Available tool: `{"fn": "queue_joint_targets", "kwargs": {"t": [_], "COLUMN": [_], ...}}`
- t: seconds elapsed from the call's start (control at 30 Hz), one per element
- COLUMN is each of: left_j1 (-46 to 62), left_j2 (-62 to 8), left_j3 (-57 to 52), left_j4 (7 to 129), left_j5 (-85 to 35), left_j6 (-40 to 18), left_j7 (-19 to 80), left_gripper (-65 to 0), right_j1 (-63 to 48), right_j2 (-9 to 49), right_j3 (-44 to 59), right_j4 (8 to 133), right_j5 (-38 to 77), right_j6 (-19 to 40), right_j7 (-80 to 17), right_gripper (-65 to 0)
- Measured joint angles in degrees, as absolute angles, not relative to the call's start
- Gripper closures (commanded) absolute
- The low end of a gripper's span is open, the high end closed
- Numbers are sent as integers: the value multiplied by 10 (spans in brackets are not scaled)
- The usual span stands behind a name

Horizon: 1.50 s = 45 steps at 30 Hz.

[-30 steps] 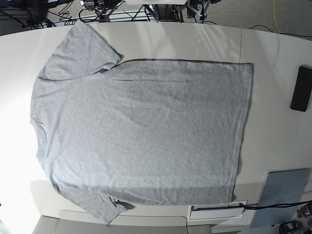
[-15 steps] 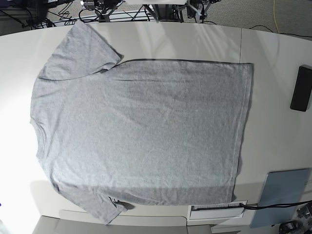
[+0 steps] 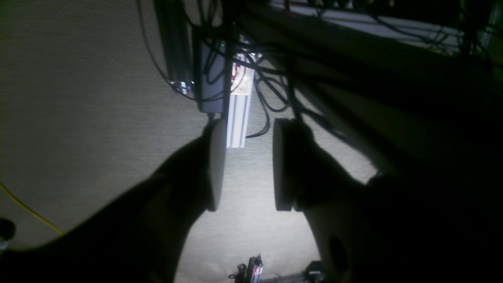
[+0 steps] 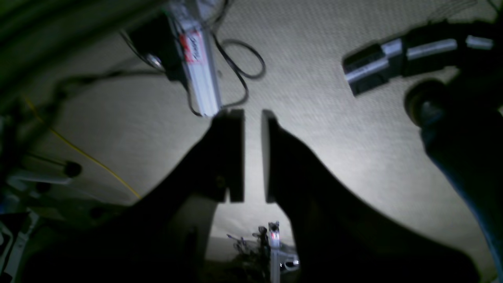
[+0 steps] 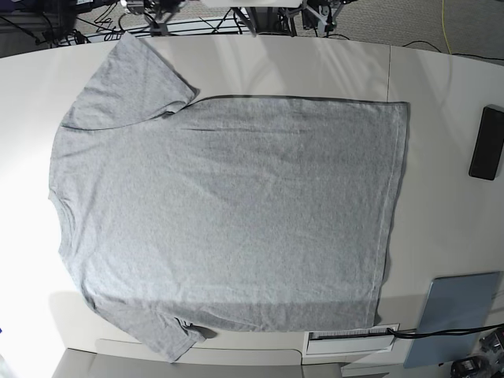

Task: Fold the T-shirt properly

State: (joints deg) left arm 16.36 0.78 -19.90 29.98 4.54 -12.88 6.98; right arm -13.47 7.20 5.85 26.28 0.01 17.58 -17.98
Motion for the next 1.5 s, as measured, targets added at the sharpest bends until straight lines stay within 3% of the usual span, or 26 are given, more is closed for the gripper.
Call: {"fn": "queue_joint_targets", "kwargs": {"t": [0.47, 0.7, 1.0, 1.23, 1.5], "left_j1": [328, 430, 520, 545, 526], "left_j2": [-80, -146, -219, -282, -384], "left_j3": [-100, -102, -101, -101, -99], "left_j4": [559, 736, 944, 1077, 1206], "left_j5": [-87, -159, -171, -62, 83], "left_j6": [-132, -131, -134, -135, -148], "left_j7": [182, 211, 272, 284, 256], "left_gripper": [-215, -215, -215, -215, -215], "right_j1": [-310, -427, -576, -635, -632], "right_j2": [125, 188, 275, 287, 306], "right_j3": [57, 56, 64, 159, 232], "right_j4": [541, 703, 965, 1156, 1276], "right_j5": [68, 148, 155, 155, 149], "right_j6": [180, 180, 180, 208, 225], "right_j7": [-232, -267, -320, -350, -366], "right_gripper": [-86, -86, -86, -86, -86]}}
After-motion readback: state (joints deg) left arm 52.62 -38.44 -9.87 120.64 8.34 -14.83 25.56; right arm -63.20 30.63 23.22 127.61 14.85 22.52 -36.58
